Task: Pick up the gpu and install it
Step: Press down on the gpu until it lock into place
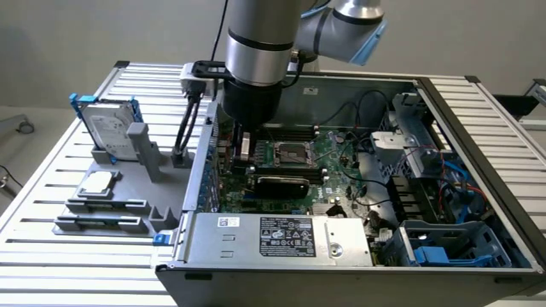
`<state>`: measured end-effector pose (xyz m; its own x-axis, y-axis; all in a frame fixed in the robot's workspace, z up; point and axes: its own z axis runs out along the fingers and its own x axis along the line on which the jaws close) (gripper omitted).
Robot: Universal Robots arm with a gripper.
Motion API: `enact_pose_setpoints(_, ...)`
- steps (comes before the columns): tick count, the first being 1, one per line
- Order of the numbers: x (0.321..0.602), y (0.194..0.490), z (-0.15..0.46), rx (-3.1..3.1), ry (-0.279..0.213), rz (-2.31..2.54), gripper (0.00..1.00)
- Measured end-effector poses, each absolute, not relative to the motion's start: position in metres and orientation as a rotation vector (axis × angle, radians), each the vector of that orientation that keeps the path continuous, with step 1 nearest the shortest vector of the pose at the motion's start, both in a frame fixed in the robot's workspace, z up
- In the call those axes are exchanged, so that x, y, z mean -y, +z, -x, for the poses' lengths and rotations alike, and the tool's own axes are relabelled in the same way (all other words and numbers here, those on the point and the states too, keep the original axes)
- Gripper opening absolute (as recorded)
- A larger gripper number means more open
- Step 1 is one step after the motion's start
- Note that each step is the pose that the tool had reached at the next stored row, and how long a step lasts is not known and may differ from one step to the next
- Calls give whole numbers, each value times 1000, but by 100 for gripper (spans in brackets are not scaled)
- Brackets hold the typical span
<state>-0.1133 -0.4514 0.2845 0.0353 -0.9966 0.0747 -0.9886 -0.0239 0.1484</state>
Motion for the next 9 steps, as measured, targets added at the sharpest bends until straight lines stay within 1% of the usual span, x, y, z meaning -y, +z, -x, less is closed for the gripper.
enact_pose_setpoints(5,451,286,114,2058,-62,-2123,11)
enact_pose_setpoints(9,450,289,115,2047,-73,-2112,11)
